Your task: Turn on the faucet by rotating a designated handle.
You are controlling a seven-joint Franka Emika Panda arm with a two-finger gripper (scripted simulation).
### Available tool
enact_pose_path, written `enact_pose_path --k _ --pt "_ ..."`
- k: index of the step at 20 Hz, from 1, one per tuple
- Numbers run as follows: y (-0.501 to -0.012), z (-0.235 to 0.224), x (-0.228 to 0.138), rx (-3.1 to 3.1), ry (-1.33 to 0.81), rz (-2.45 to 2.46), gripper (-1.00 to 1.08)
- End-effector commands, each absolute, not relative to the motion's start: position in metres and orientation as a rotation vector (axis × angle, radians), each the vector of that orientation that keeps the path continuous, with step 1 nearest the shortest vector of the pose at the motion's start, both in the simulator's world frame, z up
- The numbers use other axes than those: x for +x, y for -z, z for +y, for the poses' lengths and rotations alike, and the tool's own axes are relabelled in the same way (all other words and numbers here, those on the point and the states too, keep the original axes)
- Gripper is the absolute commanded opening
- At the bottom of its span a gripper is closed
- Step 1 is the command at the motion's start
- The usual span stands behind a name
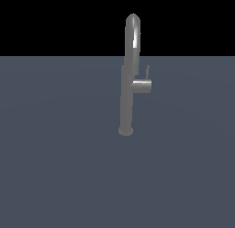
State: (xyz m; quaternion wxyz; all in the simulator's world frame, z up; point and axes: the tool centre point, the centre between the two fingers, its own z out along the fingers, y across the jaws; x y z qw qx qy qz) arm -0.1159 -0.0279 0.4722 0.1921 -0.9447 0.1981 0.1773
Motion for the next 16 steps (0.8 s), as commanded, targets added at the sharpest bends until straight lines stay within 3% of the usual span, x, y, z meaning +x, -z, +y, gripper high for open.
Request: enact_pose_path --k 1,16 --pt "-0.466 -0.032 -0.103 -2.587 -0.548 0.607 -1.0" --pt "-0.408 -0.064 -0.03 -2.122 -0.835 0.893 -1.0"
